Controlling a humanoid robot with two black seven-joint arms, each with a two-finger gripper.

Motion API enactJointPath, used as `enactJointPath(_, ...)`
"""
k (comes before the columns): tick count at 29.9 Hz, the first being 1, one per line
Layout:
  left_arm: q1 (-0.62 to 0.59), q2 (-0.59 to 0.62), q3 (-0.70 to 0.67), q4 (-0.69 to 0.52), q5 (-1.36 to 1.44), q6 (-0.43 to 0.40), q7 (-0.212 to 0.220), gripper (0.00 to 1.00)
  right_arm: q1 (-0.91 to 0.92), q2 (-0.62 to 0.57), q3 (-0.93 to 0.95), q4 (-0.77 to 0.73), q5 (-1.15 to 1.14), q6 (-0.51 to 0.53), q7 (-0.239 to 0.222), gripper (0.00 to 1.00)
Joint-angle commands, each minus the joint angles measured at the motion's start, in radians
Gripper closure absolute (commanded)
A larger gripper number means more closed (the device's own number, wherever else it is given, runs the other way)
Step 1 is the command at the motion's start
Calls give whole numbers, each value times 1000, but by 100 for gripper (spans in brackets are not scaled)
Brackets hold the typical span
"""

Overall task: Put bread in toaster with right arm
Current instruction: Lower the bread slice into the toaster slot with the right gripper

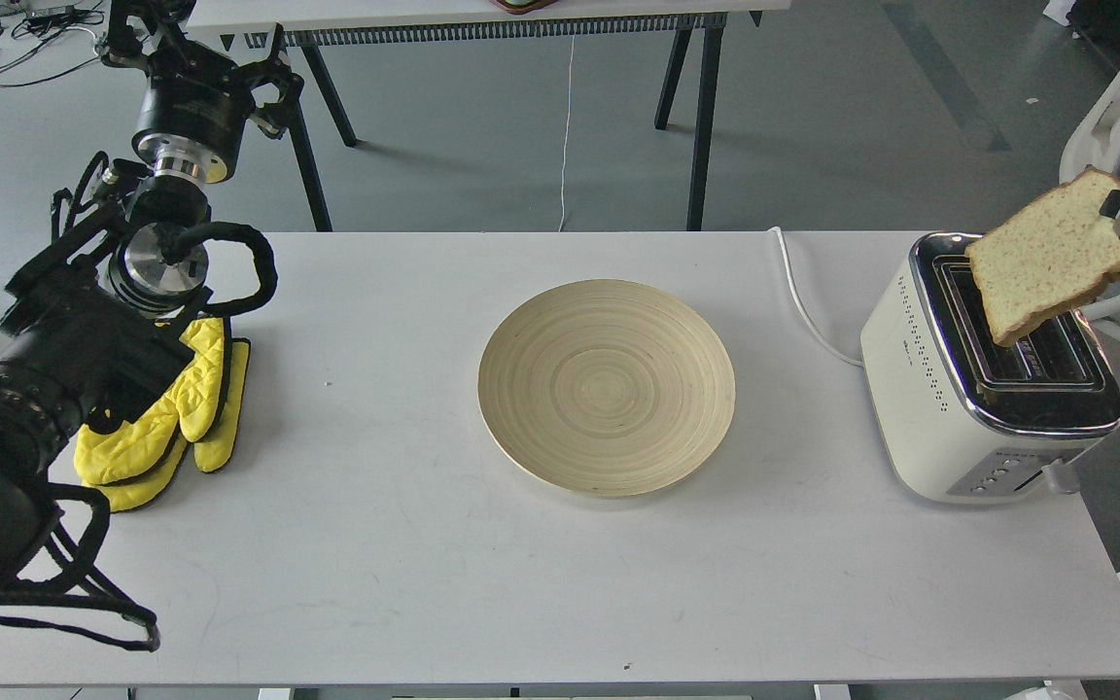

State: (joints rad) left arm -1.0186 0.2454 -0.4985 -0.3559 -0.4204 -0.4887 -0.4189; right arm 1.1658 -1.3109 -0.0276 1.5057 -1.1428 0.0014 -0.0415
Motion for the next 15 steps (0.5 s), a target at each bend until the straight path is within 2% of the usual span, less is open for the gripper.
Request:
enactJointPath(1, 0, 0, 0, 0, 0, 0, 0, 0, -26, 2, -2, 2, -2, -1, 0, 100)
enactJointPath(12, 0, 0, 0, 0, 0, 0, 0, 0, -66, 30, -2, -9, -37, -9, 2, 98)
enactJointPath(14, 0, 0, 0, 0, 0, 0, 0, 0, -69, 36, -2, -9, -38, -11, 3, 92)
enactJointPath(15, 0, 0, 0, 0, 0, 0, 0, 0, -71, 42, -2, -9, -38, -9, 3, 86)
